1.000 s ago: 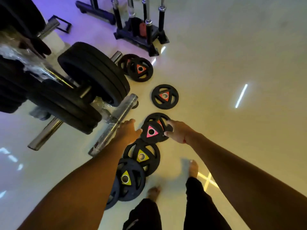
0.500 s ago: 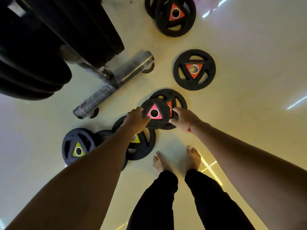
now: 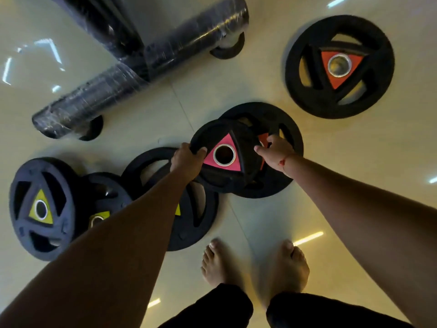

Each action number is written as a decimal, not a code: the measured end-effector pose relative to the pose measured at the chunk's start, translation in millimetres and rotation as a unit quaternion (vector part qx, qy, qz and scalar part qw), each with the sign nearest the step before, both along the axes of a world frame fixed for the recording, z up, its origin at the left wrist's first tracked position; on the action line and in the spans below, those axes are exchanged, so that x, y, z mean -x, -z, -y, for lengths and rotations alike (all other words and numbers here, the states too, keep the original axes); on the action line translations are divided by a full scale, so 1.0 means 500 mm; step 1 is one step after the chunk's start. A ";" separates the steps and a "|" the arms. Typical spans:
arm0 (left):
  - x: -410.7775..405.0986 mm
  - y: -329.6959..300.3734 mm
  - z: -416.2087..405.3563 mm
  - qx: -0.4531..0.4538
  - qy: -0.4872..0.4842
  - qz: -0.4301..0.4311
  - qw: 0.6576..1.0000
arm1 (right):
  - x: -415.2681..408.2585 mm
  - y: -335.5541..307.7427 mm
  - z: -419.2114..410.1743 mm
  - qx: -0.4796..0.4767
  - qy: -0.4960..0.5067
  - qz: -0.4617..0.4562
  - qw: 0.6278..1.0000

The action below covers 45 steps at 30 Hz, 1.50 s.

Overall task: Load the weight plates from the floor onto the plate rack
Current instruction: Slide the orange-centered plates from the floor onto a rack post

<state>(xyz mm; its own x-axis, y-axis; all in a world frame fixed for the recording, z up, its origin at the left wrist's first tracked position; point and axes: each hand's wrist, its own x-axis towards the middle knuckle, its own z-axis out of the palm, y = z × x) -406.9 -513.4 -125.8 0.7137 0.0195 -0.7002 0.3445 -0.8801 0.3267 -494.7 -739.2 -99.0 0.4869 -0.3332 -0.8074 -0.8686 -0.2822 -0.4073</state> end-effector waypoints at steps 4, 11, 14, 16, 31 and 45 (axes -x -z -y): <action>0.010 0.058 0.011 0.023 -0.146 0.015 0.989 | -0.011 0.064 -0.018 -0.018 0.087 -0.001 0.996; -0.006 0.060 0.035 -0.005 -0.234 -0.040 0.971 | -0.028 0.114 -0.088 -0.016 0.228 -0.006 0.974; 0.019 0.074 0.018 0.001 -0.234 -0.049 0.971 | -0.021 0.097 -0.094 -0.014 0.292 -0.006 0.956; 0.032 0.084 0.012 0.001 -0.235 -0.043 0.971 | 0.000 0.095 -0.088 -0.021 0.321 -0.003 0.947; 0.034 -0.145 -0.082 0.118 -0.319 -0.030 0.940 | 0.019 -0.161 -0.098 -0.174 0.277 0.139 0.935; 0.100 -0.937 -0.179 0.137 -0.257 0.098 0.952 | 0.029 -0.902 -0.170 -0.192 0.167 0.187 0.949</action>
<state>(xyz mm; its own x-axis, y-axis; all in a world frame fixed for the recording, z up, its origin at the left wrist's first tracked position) -457.1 -424.1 342.6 0.7763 0.2366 -0.5843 0.6154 -0.4852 0.6211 -509.3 -654.4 352.1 0.6823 -0.2358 -0.6920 -0.6580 0.2145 -0.7218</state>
